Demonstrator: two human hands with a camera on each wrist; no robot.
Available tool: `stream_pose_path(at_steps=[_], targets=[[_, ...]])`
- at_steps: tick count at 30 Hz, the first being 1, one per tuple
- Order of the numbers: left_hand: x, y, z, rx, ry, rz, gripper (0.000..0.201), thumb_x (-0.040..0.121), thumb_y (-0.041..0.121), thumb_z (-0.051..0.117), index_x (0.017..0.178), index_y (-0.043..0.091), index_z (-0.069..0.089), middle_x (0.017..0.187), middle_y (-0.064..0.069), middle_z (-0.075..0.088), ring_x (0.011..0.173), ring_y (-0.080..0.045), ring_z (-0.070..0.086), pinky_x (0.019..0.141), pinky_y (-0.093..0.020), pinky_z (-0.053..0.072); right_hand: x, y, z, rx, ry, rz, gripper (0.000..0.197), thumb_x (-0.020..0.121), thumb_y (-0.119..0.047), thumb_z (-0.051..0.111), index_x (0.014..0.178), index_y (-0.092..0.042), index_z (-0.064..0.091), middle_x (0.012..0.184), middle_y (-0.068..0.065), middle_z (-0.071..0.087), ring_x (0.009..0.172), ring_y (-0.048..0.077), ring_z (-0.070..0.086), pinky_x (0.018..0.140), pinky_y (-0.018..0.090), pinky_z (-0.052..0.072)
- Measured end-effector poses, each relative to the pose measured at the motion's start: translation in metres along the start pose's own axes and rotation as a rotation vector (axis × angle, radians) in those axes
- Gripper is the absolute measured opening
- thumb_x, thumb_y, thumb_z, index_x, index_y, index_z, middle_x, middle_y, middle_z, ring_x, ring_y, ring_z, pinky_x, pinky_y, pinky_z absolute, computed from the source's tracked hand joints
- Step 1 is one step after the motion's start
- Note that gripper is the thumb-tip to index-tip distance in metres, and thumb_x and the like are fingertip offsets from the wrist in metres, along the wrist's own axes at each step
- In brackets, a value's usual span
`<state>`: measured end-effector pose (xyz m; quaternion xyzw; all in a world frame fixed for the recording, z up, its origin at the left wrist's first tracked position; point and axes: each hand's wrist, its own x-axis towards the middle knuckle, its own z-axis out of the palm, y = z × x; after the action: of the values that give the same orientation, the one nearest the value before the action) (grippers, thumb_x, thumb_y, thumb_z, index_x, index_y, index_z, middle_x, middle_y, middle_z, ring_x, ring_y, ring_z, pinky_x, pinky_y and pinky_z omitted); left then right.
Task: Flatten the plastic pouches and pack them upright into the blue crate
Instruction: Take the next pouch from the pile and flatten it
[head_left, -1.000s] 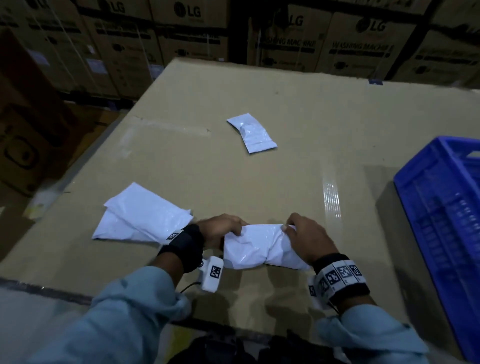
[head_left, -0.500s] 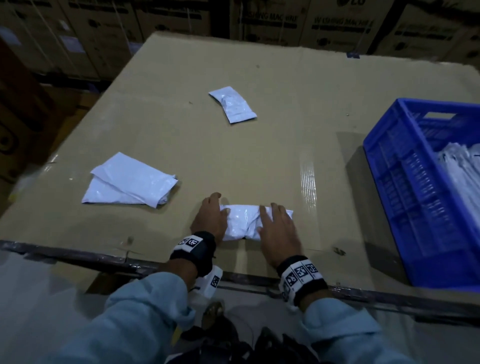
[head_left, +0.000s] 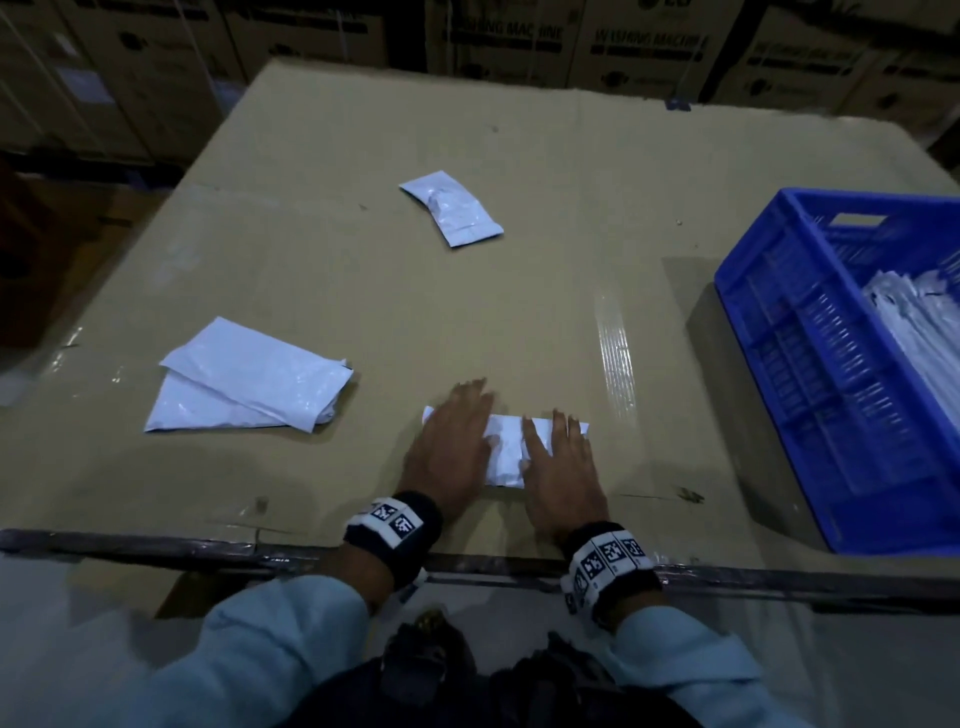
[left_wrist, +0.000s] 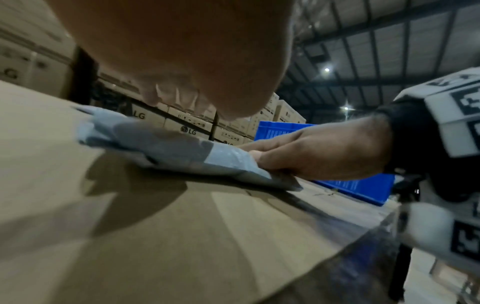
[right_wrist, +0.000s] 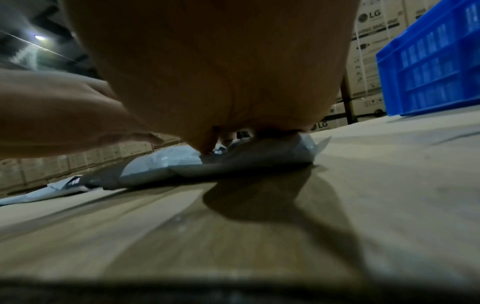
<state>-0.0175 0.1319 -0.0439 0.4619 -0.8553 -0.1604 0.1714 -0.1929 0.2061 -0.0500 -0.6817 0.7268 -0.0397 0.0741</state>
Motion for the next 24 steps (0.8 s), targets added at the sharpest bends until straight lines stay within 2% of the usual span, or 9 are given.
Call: stream_pose_path(at_steps=[2,3,4,8,10,12,15,19,24], targets=[[-0.005,0.005,0.007,0.047,-0.160,0.052,0.076,0.097,0.045,0.002,0.161,0.006,0.010,0.170,-0.009,0.004,0.157,-0.026,0.005,0.126,-0.032,-0.004,-0.002,0.002,0.009,0.032,0.045,-0.006,0.064,0.101,-0.036,0.023,0.161,-0.015,0.024,0.164,0.028,0.019,0.151,0.045,0.020,0.122,0.056,0.023],[-0.007,0.004,0.010,0.074,-0.201,0.055,0.078,0.095,0.044,-0.002,0.162,0.004,0.005,0.170,-0.010,0.000,0.158,-0.027,0.001,0.123,-0.028,-0.012,-0.004,0.003,0.011,0.052,0.055,-0.008,0.064,0.101,-0.038,0.021,0.162,-0.016,0.023,0.165,0.026,0.018,0.152,0.043,0.019,0.123,0.055,0.022],[-0.009,0.002,0.012,0.097,-0.208,0.062,0.078,0.095,0.043,-0.002,0.162,0.003,0.004,0.170,-0.011,0.000,0.158,-0.028,0.000,0.122,-0.028,-0.014,-0.005,0.005,0.013,0.066,0.064,-0.009,0.064,0.102,-0.040,0.022,0.162,-0.018,0.022,0.166,0.023,0.016,0.153,0.041,0.016,0.124,0.054,0.019],[-0.017,-0.009,0.023,0.174,-0.168,0.101,0.068,0.102,0.039,0.014,0.163,0.007,0.010,0.171,-0.007,0.007,0.157,-0.026,0.006,0.127,-0.041,0.000,-0.009,0.008,0.015,0.065,0.097,-0.019,0.062,0.103,-0.041,0.027,0.163,-0.023,0.019,0.168,0.018,0.013,0.155,0.037,0.011,0.125,0.051,0.015],[-0.019,-0.011,0.028,0.226,-0.151,0.073,0.066,0.103,0.038,0.017,0.163,0.010,0.013,0.171,-0.005,0.010,0.157,-0.025,0.010,0.125,-0.053,0.010,-0.009,0.007,0.017,0.057,0.099,-0.014,0.062,0.104,-0.040,0.028,0.163,-0.024,0.017,0.168,0.018,0.012,0.155,0.037,0.010,0.126,0.051,0.015],[-0.020,-0.010,0.029,0.255,-0.152,0.067,0.064,0.104,0.038,0.019,0.162,0.011,0.019,0.170,-0.006,0.014,0.156,-0.026,0.015,0.122,-0.060,0.016,-0.009,0.006,0.018,0.060,0.094,-0.009,0.062,0.104,-0.039,0.029,0.163,-0.025,0.017,0.168,0.017,0.011,0.155,0.037,0.010,0.126,0.051,0.015],[-0.019,-0.013,0.030,0.262,-0.166,0.080,0.064,0.104,0.038,0.019,0.161,0.011,0.024,0.170,-0.008,0.017,0.155,-0.027,0.020,0.121,-0.061,0.020,-0.007,0.007,0.018,0.054,0.083,-0.008,0.062,0.103,-0.040,0.028,0.163,-0.027,0.017,0.169,0.016,0.010,0.155,0.036,0.008,0.126,0.052,0.014],[-0.017,-0.015,0.031,0.251,-0.199,0.065,0.064,0.104,0.039,0.018,0.162,0.012,0.023,0.170,-0.008,0.014,0.156,-0.027,0.017,0.122,-0.060,0.018,-0.007,0.006,0.019,0.049,0.076,-0.001,0.063,0.103,-0.041,0.027,0.163,-0.028,0.016,0.169,0.016,0.010,0.155,0.036,0.008,0.126,0.051,0.014],[-0.016,-0.015,0.030,0.250,-0.212,0.066,0.064,0.103,0.039,0.020,0.159,0.010,0.031,0.168,-0.011,0.022,0.153,-0.028,0.027,0.120,-0.060,0.025,-0.004,0.007,0.023,0.045,0.065,0.000,0.063,0.102,-0.039,0.031,0.163,-0.026,0.018,0.168,0.016,0.011,0.155,0.036,0.010,0.126,0.051,0.013]])
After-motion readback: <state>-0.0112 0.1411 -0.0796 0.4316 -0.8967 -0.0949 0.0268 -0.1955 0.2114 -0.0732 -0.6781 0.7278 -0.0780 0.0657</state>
